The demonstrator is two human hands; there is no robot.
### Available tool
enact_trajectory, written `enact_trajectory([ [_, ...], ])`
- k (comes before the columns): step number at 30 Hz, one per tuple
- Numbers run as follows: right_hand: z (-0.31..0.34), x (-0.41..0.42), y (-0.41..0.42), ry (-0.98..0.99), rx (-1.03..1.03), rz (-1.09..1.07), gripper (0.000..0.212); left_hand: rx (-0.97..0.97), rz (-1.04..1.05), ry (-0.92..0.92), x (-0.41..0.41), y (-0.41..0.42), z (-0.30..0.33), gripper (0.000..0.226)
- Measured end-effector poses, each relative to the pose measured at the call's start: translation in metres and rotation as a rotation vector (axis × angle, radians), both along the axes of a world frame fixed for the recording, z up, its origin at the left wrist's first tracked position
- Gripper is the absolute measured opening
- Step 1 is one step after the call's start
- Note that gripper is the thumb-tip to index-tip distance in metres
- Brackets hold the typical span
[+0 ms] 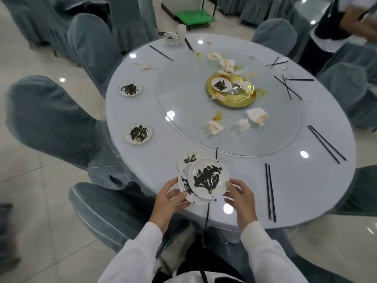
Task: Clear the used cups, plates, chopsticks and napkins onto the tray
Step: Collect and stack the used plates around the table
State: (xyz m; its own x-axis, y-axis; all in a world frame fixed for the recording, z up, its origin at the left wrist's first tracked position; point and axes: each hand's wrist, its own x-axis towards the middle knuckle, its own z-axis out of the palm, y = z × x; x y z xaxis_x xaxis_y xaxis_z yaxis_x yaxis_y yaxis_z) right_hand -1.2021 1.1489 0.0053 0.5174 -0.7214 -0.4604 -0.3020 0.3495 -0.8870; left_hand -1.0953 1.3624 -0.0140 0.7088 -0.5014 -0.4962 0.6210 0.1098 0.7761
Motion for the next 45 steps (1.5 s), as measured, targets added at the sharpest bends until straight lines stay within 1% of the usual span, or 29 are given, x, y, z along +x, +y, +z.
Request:
enact_trajectory([
  [4,-0.003,-0.001,0.023,0.010,-0.007,0.052,0.011,-0.035,-0.010,0.001,-0.008,0.018,-0.003,0.054],
  [9,-0.003,-0.004,0.041,0.038,-0.051,0.069,0.012,-0.059,-0.008,0.015,-0.019,0.032,-0.006,0.054],
  [13,0.001,-0.008,0.046,0.003,0.033,0.052,0.014,-0.089,-0.019,0.034,-0.023,0.035,-0.008,0.053],
  [19,0.007,-0.007,0.037,-0.037,0.003,0.049,0.025,-0.095,-0.043,0.070,-0.016,0.023,-0.008,0.054],
  [24,0.009,0.004,0.024,-0.045,-0.004,0.070,0.028,-0.079,-0.026,0.085,-0.004,0.007,-0.008,0.051],
  [28,0.009,0.013,0.006,-0.059,0.000,0.099,0.028,-0.035,-0.014,0.062,0.006,-0.007,-0.009,0.048],
  [31,0.007,0.022,-0.008,-0.058,0.042,0.137,0.024,0.001,0.017,0.051,0.019,-0.011,-0.010,0.047],
  [34,-0.005,0.029,-0.022,-0.039,0.100,0.175,0.024,0.017,0.092,0.057,0.033,-0.010,-0.012,0.046],
  [39,-0.040,0.043,-0.042,0.059,0.254,0.167,0.022,0.041,0.218,0.064,0.047,-0.005,-0.017,0.046],
  [45,-0.079,0.071,-0.054,0.107,0.426,0.147,0.023,0.112,0.345,0.067,0.041,0.007,-0.023,0.046],
])
